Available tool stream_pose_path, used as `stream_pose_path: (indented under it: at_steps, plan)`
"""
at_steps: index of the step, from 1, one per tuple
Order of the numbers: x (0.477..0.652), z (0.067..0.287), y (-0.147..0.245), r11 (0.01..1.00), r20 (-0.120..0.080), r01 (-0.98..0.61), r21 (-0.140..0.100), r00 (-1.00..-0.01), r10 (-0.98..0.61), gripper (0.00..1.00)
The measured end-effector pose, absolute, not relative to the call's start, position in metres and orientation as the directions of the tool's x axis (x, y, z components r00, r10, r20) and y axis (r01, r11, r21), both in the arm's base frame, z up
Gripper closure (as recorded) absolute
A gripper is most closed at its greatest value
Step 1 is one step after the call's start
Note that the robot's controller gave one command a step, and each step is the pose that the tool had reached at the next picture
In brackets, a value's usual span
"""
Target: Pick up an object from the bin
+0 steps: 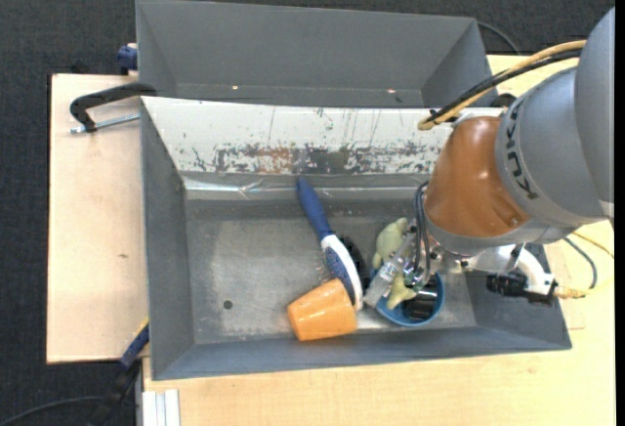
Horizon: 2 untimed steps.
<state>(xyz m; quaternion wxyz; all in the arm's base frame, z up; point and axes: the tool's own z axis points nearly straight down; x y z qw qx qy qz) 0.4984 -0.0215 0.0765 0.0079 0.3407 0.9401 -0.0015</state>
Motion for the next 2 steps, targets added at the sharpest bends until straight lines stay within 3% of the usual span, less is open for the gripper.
stream_pose_path:
  at_steps: [1,2]
  plan:
    - [0.496,0.072,-0.017,0.769,-0.008,0.639,0.004,-0.769,0.639,1.00]
    - [0.499,0.167,-0.016,0.770,-0.010,0.638,0.008,-0.770,0.638,1.00]
